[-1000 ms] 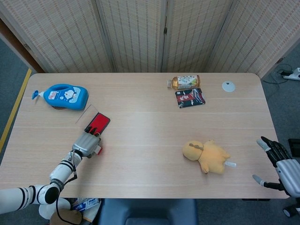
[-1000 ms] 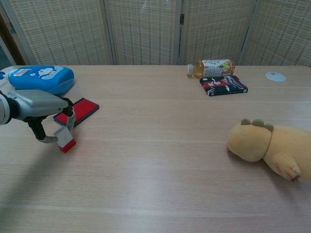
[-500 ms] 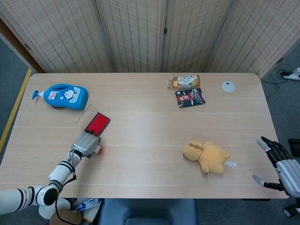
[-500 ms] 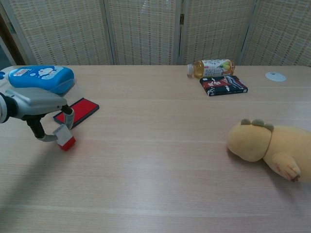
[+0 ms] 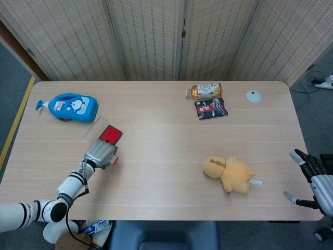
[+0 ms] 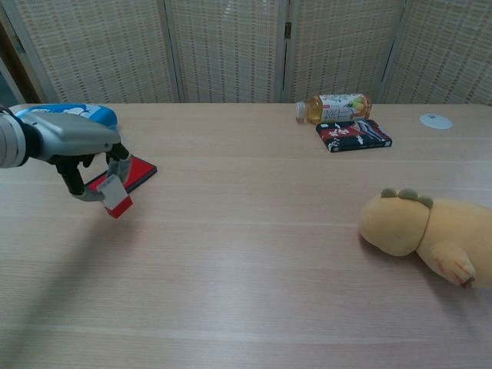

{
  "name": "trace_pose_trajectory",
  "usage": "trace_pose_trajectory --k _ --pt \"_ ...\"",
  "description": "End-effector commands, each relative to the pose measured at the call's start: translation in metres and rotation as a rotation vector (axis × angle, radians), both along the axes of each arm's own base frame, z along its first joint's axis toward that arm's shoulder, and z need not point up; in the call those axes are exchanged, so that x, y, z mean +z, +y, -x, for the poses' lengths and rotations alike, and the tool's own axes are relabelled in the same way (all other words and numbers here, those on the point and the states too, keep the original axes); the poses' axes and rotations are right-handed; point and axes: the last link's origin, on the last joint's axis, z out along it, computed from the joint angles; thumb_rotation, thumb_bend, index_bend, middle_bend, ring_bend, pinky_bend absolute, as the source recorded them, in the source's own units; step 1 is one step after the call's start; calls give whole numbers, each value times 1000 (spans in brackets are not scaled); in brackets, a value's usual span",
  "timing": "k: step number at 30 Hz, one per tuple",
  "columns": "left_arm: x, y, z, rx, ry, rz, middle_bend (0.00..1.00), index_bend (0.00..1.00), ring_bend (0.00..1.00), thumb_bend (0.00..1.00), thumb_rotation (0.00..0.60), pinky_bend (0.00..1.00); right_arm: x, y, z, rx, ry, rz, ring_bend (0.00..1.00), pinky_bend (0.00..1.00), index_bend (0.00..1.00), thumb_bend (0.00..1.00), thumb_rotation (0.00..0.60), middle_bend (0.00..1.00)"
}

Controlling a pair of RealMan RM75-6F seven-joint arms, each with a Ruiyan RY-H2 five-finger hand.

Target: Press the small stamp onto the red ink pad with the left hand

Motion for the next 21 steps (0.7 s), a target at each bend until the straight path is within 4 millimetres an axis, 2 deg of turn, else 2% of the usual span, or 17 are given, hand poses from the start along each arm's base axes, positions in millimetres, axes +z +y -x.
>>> trace_pose_trajectory --k 1,4,9,13,21 --pt "-2 10 -12 -26 3 15 436 594 271 328 600 399 2 -1 2 -8 -1 6 0 0 0 192 600 0" --pt "-5 18 -15 -41 20 39 438 595 271 328 600 398 2 -2 3 -17 1 13 0 0 0 192 600 0" --pt "-6 33 -7 -34 55 71 448 603 271 328 600 398 4 -3 4 -33 8 41 0 0 0 192 600 0" --pt "-2 46 -4 -25 62 80 452 608 272 328 600 399 4 -6 6 -55 18 53 0 0 0 192 600 0" --pt "9 64 -10 -45 54 79 463 615 273 328 600 403 4 -11 9 -86 33 72 0 0 0 192 600 0"
